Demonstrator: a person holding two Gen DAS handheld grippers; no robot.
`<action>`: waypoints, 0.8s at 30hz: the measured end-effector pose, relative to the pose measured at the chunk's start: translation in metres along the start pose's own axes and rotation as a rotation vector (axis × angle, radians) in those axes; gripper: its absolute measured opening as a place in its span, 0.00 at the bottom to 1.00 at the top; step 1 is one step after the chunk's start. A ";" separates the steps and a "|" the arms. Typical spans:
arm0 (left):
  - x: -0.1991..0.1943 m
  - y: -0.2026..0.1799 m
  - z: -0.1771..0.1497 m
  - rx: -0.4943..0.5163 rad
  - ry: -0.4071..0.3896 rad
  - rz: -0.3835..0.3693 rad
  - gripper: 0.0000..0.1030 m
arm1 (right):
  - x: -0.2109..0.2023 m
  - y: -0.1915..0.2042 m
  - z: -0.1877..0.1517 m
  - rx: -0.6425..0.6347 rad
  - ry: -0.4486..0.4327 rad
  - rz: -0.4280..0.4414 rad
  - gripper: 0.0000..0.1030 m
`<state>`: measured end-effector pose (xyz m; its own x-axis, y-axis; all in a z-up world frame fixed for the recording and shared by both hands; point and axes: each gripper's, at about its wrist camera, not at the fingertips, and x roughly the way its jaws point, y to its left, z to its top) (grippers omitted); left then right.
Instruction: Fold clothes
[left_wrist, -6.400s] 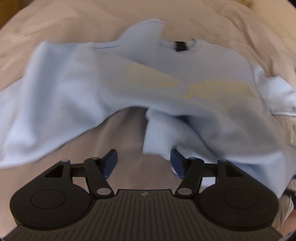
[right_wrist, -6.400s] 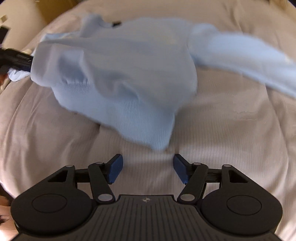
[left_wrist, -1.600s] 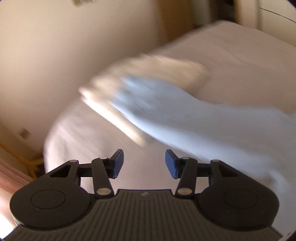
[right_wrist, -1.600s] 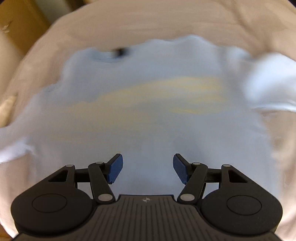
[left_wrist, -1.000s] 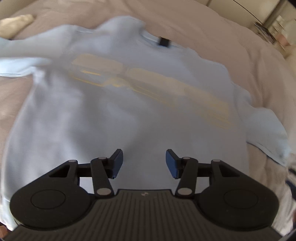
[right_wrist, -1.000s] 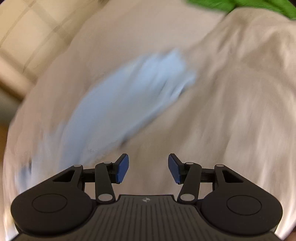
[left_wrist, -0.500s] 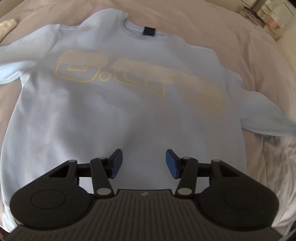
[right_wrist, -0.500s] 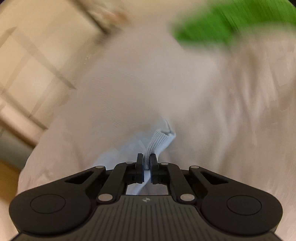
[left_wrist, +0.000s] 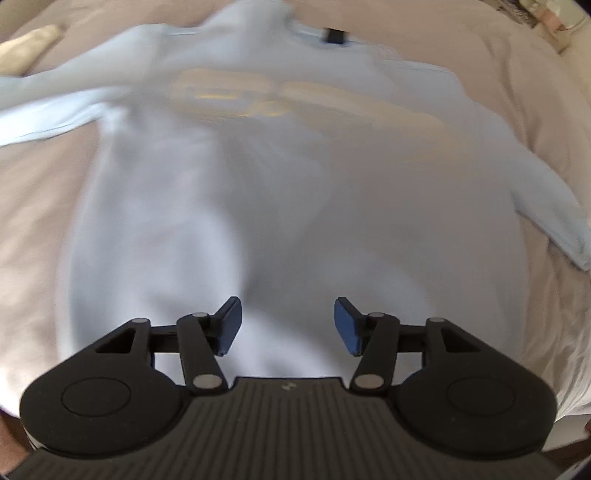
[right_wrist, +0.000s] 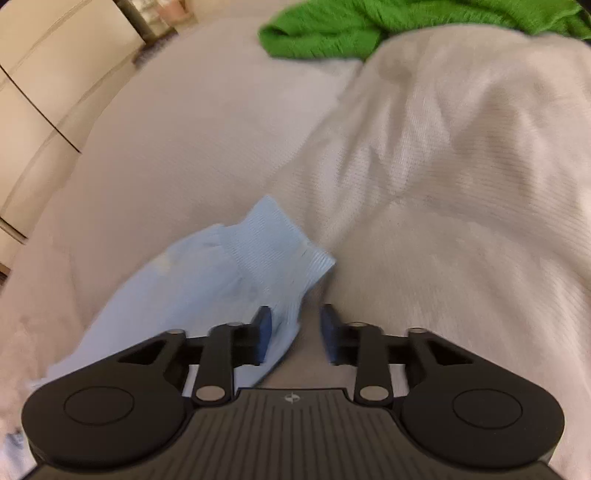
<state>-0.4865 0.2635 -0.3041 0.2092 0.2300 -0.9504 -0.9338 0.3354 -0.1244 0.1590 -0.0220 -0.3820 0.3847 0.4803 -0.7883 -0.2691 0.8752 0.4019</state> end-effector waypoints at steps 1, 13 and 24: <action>-0.007 0.010 -0.006 -0.010 0.002 0.017 0.53 | -0.013 0.003 -0.008 -0.021 0.002 0.020 0.39; -0.012 0.117 -0.048 -0.127 0.043 0.016 0.58 | -0.102 0.062 -0.246 -0.219 0.621 0.306 0.43; -0.033 0.177 -0.056 -0.123 -0.030 -0.286 0.07 | -0.158 0.123 -0.301 -0.273 0.461 0.308 0.07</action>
<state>-0.6753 0.2638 -0.3104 0.4754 0.1699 -0.8632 -0.8635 0.2780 -0.4208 -0.2004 -0.0074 -0.3482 -0.1519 0.5809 -0.7997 -0.5472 0.6244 0.5575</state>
